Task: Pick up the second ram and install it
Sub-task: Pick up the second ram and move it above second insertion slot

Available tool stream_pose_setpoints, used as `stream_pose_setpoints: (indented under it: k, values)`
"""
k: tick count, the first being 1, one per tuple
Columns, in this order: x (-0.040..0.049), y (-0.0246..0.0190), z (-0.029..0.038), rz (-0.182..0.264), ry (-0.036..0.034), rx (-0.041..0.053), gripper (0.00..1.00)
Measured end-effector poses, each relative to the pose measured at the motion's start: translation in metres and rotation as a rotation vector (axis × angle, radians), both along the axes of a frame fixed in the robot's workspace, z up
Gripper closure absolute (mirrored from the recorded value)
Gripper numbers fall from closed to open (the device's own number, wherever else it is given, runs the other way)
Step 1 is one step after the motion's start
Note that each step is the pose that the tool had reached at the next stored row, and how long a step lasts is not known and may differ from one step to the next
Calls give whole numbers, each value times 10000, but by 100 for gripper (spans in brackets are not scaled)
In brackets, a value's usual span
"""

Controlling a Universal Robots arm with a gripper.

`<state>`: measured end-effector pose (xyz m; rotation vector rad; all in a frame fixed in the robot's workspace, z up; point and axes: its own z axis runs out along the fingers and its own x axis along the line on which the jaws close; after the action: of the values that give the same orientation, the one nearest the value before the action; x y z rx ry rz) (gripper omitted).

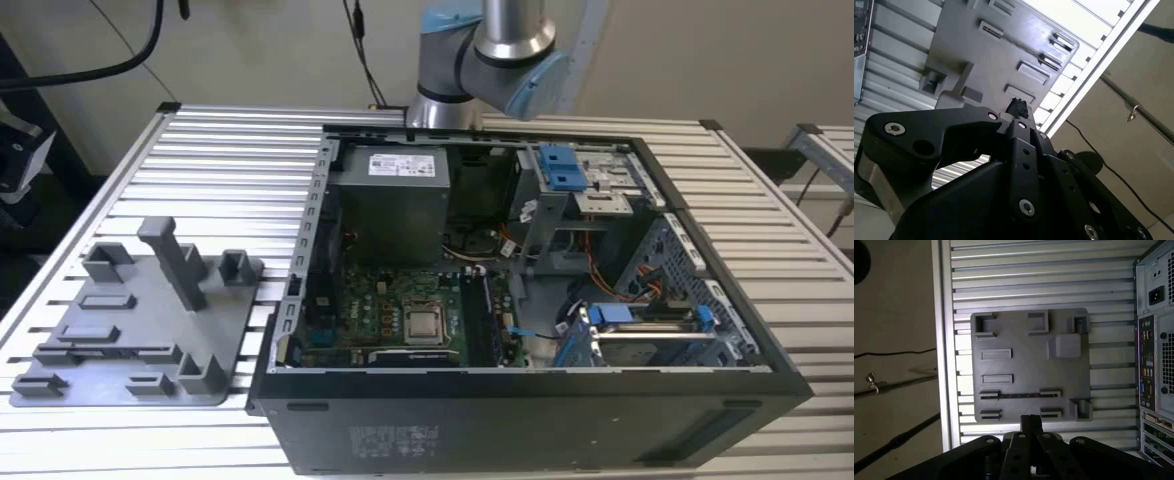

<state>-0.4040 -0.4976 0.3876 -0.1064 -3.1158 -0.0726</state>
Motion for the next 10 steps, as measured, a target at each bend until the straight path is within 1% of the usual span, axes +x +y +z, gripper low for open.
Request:
stream_pose_setpoints:
  k: [10]
  values:
    - [0,0,0,26,2,0,89]
